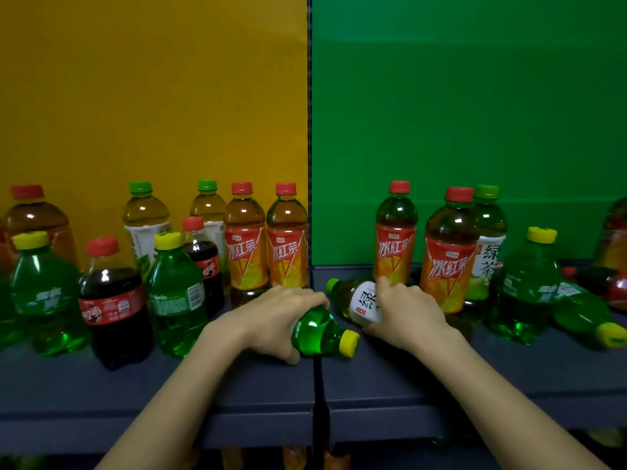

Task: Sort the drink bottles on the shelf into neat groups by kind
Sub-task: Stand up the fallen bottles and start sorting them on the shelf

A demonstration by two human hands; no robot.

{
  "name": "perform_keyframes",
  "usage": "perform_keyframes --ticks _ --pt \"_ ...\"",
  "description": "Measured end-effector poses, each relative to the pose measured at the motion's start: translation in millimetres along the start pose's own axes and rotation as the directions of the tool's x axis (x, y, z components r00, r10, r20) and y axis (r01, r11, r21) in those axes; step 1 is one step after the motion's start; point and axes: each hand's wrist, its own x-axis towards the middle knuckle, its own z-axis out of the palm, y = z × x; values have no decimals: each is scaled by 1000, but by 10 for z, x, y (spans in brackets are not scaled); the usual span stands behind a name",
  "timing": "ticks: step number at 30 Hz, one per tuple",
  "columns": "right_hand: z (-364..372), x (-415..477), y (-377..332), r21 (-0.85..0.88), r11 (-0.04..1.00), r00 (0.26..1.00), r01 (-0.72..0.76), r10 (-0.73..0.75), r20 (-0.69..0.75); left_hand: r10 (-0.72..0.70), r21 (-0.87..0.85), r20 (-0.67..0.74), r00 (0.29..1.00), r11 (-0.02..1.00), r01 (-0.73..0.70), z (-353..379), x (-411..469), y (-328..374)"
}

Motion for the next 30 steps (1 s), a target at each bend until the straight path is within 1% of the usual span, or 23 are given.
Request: perform_keyframes --ticks 2,4,6,8,11,13,15,19,21,24,30 --pt "-12 -34 19 46 998 999 34 -33 -19 -9 -122 -36 999 993 4 -5 -47 -33" --pt "-33 -62 40 111 992 997 60 -54 -60 -21 -294 -96 995 956 -8 -25 -110 -73" --pt "-64 -79 63 207 975 990 84 -58 -132 -50 -459 -165 985 888 -32 -45 -167 -106" --pt "-103 -84 79 323 940 977 113 -47 -207 -109 -597 -231 967 801 -53 -44 -207 -141" --pt "-145 -105 53 528 834 963 159 -12 -270 -218 -712 -307 926 699 -71 -25 -244 -184" --pt "-126 -122 10 670 720 954 182 35 -297 -290 -771 -333 897 632 -82 -17 -263 -195" --pt "-84 -133 -30 757 617 937 217 86 -338 -368 -820 -340 865 567 -81 -11 -275 -179" --pt "20 -156 -105 850 454 911 267 169 -377 -539 -925 -298 788 366 -99 55 -268 -134" --pt "87 -164 -134 876 387 894 290 217 -391 -598 -947 -278 752 302 -109 89 -251 -122" --pt "165 -156 -150 898 321 877 302 276 -394 -648 -956 -278 709 261 -137 116 -231 -87" --pt "218 -162 -156 899 307 873 312 281 -399 -651 -955 -276 707 271 -124 150 -242 -45"
